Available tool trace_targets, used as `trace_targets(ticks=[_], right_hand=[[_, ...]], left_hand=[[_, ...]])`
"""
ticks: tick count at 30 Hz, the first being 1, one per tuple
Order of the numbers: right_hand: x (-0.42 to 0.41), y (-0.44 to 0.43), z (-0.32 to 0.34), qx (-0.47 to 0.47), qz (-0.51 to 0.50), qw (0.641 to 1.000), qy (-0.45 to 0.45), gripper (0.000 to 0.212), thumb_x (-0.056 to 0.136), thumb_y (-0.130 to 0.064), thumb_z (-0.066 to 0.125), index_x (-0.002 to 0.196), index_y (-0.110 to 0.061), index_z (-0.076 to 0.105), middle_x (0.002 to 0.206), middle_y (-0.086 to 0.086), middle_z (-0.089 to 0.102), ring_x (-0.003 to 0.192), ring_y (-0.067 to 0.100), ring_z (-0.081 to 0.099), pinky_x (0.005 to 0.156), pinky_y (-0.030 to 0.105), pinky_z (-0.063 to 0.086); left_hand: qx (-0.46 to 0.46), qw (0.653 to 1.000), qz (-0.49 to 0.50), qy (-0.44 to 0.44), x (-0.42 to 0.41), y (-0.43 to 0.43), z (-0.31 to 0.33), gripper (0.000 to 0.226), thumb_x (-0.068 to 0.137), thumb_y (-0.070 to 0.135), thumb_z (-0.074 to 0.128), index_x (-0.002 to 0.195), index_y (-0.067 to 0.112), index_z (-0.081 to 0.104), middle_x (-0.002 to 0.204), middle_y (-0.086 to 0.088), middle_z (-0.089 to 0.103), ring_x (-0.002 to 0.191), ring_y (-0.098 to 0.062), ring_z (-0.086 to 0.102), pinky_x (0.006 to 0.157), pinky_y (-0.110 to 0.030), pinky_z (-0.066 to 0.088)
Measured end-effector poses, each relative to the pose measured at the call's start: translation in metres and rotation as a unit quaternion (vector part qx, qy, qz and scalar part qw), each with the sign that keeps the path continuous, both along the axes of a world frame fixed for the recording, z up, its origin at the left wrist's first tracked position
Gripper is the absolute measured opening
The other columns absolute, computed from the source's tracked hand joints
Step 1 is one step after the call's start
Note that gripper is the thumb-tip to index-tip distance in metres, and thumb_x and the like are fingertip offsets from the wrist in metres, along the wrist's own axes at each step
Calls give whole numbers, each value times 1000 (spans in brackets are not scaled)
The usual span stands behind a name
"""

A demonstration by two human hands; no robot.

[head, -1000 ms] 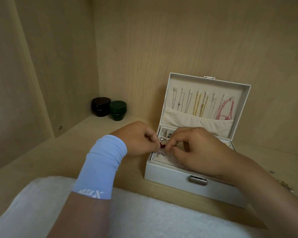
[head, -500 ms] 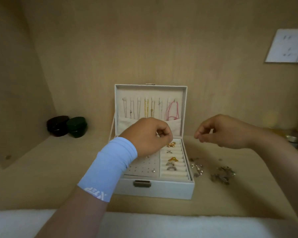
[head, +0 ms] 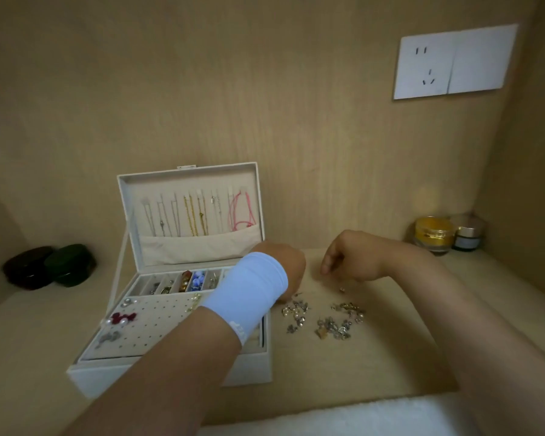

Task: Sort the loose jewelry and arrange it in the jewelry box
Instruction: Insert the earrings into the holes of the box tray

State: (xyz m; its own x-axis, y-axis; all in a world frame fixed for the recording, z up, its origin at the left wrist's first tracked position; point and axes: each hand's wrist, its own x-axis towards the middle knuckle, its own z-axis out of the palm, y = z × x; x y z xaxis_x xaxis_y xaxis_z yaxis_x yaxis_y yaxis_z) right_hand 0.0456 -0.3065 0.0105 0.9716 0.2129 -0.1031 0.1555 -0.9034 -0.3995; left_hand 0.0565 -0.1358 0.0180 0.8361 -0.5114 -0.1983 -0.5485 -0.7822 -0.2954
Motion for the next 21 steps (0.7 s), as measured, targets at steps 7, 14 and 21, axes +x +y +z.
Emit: trace_targets(ticks=[7, 14, 21], right_hand=[[4, -18, -8, -31, -43, 998, 32, 13, 78, -20, 82, 84, -30, 77, 86, -11, 73, 82, 12, 68, 68, 20, 54], [5, -9, -17, -44, -36, 998, 27, 19, 68, -21, 89, 83, -27, 80, 80, -13, 75, 81, 7, 68, 78, 24, 54], [4, -6, -16, -20, -35, 999, 9, 8, 79, -18, 78, 81, -26, 78, 81, -9, 76, 70, 5, 66, 69, 25, 56]], left_hand=[[-6, 1000, 14, 9, 7, -9, -9, 22, 78, 26, 78, 98, 19, 75, 100, 2, 72, 91, -23, 69, 83, -37, 57], [-106, 994, -6, 41, 11, -7, -15, 23, 82, 29, 75, 104, 31, 70, 109, 8, 67, 102, -19, 63, 90, -31, 51], [-211, 974, -9, 76, 3, 1, -2, 13, 86, 21, 63, 93, 28, 71, 92, 15, 67, 92, -13, 62, 87, -27, 50]])
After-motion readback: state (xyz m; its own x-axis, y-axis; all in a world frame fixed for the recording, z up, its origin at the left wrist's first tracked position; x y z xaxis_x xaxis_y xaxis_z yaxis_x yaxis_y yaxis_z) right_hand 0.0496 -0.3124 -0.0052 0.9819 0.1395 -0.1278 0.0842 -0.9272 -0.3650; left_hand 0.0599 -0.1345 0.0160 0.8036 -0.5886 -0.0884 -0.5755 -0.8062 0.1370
